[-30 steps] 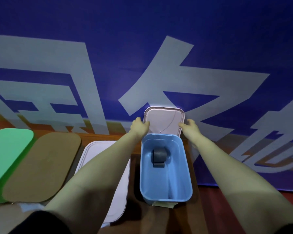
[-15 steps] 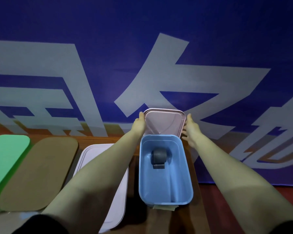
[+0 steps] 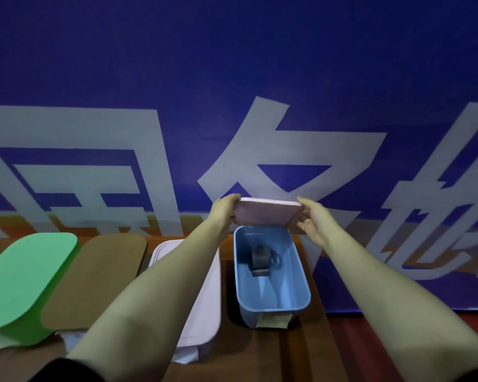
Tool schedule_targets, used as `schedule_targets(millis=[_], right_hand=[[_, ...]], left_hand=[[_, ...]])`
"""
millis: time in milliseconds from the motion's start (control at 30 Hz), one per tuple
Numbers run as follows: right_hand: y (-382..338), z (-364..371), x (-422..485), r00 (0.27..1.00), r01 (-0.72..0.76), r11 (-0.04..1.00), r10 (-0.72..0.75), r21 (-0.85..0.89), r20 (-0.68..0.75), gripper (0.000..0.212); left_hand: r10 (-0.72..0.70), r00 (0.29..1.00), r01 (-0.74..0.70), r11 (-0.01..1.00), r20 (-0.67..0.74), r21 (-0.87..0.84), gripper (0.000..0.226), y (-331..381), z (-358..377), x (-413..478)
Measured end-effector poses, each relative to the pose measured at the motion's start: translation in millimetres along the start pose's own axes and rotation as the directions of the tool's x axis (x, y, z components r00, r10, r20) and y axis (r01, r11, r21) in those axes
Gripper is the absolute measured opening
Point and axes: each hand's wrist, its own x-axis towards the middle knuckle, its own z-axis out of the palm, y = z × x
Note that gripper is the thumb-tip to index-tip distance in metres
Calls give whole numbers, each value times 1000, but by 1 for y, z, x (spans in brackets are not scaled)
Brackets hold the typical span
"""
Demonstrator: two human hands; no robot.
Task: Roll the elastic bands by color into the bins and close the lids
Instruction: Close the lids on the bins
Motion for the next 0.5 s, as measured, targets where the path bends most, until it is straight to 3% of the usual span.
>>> schedule_targets(millis=[67,167,233,433,500], right_hand=[[7,-4,-12,1000,7,1000,-8,-19,-30,13],[22,-11,-25,998,20,982,-30,-189,-53,52],[36,-15,-35,999,24,947,-35,-319,-31,61],[75,-39,-52,999,17,829,10,-559,45,75],[83,-45,-59,998,17,775,29,-632,63,79]], left_hand=[[-29,1000,29,999,-13,30,7,-8,-8,-10],[-50,998,55,954,-24,295,14,-20,-18,-27],[-38,999,38,879,-10,475,27,-33,-23,-37],[-57,998,24,820,40,572,36,-69,-30,-59],[-41,998,8,790,39,613,49,-80,-31,-62]])
